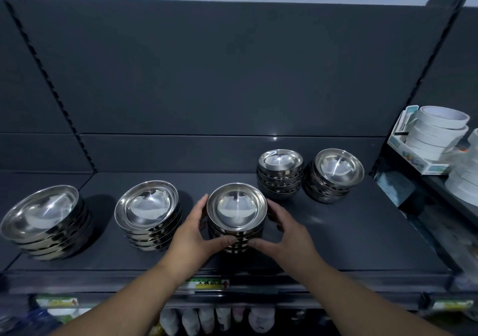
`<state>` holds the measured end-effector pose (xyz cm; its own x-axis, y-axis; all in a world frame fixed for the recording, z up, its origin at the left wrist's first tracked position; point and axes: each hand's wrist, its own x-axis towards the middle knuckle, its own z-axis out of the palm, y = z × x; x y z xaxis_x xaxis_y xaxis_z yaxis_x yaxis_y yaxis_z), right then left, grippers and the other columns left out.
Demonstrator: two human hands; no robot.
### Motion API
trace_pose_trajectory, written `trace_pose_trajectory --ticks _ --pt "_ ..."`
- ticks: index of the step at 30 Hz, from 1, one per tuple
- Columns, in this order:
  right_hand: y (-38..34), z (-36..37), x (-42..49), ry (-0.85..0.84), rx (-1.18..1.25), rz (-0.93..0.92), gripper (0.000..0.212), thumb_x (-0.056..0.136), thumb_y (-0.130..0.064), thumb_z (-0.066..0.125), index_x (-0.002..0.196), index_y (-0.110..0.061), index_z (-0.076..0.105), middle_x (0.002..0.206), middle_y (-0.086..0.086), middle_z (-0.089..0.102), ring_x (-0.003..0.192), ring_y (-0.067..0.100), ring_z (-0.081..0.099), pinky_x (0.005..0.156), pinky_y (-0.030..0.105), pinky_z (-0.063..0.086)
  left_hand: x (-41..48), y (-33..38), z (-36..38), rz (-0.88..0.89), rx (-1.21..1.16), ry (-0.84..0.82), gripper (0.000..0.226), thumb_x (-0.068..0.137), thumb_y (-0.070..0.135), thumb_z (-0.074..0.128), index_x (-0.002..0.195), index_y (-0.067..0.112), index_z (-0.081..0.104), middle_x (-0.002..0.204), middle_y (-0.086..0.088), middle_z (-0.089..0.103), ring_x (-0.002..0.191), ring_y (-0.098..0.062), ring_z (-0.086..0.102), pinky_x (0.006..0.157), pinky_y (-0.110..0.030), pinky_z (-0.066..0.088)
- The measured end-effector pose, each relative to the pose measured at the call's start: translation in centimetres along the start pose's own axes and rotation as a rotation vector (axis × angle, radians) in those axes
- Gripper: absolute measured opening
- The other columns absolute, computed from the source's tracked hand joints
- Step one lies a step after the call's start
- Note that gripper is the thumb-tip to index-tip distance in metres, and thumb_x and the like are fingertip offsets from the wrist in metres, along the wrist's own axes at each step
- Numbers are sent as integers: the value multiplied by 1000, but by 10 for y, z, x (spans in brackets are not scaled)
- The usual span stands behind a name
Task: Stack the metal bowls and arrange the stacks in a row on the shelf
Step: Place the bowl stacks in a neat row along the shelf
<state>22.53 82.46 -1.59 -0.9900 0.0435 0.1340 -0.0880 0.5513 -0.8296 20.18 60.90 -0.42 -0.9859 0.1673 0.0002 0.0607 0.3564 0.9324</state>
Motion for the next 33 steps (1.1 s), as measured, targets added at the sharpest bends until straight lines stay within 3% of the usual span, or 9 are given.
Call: trace_pose_trajectory --ticks 6,10,14,19,24,29,33 --pt "12 5 -8 -75 -85 100 99 64 -30 87 147 -27 33 143 -10 49 123 5 51 104 24 43 -15 -27 10 -47 84 21 120 55 32 91 151 25 19 144 14 44 133 -1 40 114 -27 31" --pt "10 9 -9 -81 -91 83 87 69 -28 84 143 -29 38 133 -14 55 116 3 54 96 15 42 -17 -37 18 -51 123 63 101 63 31 87 146 31 29 138 10 53 126 -3 49 110 -30 39" --pt "5 14 -9 -44 -83 84 75 75 -29 80 140 -31 43 126 -13 60 116 2 55 95 14 41 -13 -35 19 -55 112 89 90 70 23 83 143 33 32 129 9 58 117 -5 55 101 -22 42" --pt "-1 16 -9 -45 -99 86 72 79 -28 77 142 -29 41 129 -11 58 112 -3 47 96 13 39 -8 -33 15 -49 126 63 88 72 22 82 144 30 32 129 6 59 118 -7 55 102 -23 41" --pt "1 16 -12 -60 -161 99 77 77 -29 78 142 -32 38 134 -10 56 121 4 50 99 16 39 -9 -26 11 -57 133 24 98 66 29 86 145 31 28 135 7 54 119 -4 52 102 -21 39" --pt "6 1 -19 -30 -274 165 73 79 -31 75 143 -24 40 139 -5 52 125 10 50 99 16 37 -6 -1 4 24 169 61 116 54 45 88 149 28 23 147 6 40 132 -10 40 110 -29 33" --pt "7 -21 -25 16 -414 224 63 82 -41 70 138 -23 47 140 -3 52 126 13 50 99 17 35 -3 28 3 176 273 114 97 65 45 82 145 23 31 149 6 34 138 -12 32 112 -26 27"
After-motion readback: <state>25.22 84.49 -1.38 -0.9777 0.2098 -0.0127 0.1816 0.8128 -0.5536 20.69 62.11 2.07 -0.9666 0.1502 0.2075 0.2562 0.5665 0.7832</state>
